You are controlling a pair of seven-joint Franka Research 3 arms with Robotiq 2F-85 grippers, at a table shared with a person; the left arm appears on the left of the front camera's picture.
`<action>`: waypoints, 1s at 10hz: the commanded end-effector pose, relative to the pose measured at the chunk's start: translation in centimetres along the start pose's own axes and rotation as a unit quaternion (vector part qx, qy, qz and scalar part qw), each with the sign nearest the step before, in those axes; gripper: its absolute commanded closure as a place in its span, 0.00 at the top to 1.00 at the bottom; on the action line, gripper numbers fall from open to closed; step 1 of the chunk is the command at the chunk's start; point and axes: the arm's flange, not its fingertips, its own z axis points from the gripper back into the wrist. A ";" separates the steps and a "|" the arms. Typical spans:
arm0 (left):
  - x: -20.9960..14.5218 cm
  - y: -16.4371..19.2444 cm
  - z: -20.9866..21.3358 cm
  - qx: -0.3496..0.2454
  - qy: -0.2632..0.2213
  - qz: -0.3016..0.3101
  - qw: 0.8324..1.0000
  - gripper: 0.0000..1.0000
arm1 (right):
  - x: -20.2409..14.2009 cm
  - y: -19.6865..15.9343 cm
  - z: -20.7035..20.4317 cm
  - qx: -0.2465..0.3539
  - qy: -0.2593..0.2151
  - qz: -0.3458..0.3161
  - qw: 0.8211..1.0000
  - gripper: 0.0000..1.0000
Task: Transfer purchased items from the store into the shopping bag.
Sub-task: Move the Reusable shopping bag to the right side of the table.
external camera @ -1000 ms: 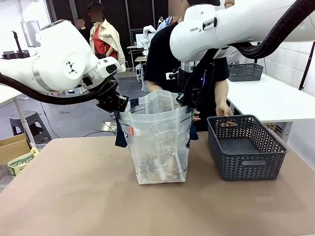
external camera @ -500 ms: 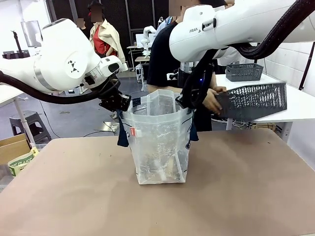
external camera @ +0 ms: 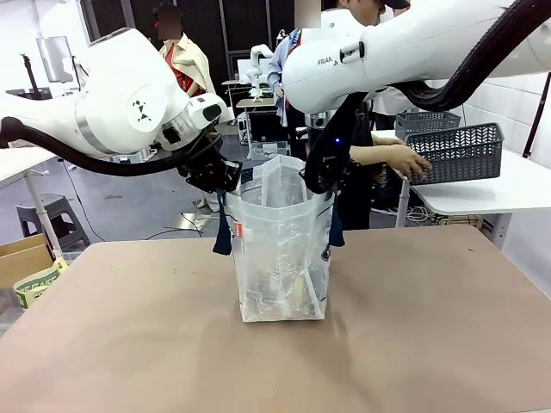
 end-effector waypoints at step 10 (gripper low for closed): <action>1.9 -1.6 -1.2 -0.006 0.012 0.051 0.999 0.00 | 2.1 2.1 -0.5 0.007 -0.054 -0.089 0.995 0.00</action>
